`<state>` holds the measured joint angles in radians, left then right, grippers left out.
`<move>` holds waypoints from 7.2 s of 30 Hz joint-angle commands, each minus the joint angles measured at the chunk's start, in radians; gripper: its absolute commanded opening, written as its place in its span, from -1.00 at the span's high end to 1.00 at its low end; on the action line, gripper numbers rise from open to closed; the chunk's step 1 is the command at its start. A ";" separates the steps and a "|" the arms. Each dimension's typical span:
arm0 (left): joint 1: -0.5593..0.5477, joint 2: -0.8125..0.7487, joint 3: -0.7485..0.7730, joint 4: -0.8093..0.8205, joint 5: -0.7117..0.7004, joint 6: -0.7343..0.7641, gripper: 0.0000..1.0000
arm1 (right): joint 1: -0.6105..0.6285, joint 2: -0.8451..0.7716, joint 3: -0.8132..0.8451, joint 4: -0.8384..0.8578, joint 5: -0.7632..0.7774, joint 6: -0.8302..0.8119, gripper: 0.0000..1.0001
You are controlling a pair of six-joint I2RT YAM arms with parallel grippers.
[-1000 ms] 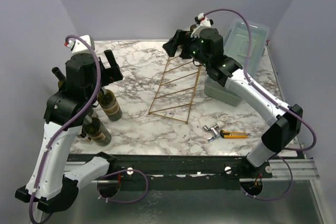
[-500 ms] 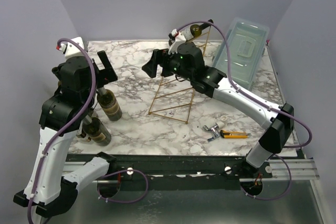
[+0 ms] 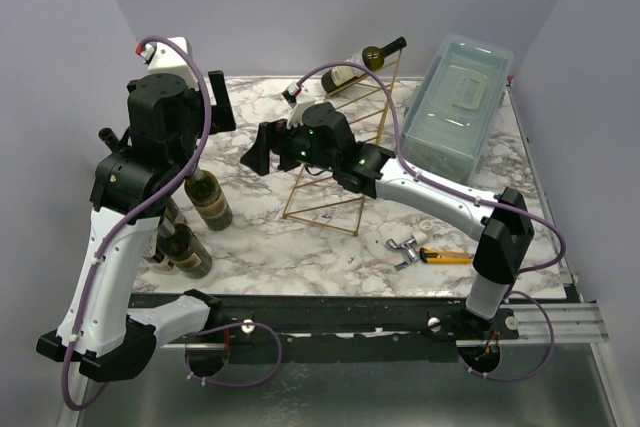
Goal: Put the wine bottle on the wine rack
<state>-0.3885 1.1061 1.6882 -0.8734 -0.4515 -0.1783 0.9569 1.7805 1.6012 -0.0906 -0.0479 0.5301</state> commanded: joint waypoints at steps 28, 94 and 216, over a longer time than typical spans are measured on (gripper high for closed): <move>-0.006 -0.165 0.143 -0.126 0.107 -0.093 -0.97 | 0.162 0.235 0.107 0.292 -0.003 -0.161 -0.86; -0.006 -0.244 0.091 -0.165 -0.023 -0.189 -0.92 | 0.288 0.596 0.683 0.053 0.478 -0.338 -0.04; -0.006 -0.295 -0.085 -0.072 -0.013 -0.162 -0.93 | -0.507 0.523 0.430 0.365 0.569 0.059 0.97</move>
<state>-0.3885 0.8215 1.6077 -0.9649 -0.4465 -0.3370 0.4561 2.3066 2.0521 0.1791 0.5343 0.5461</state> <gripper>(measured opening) 0.964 0.349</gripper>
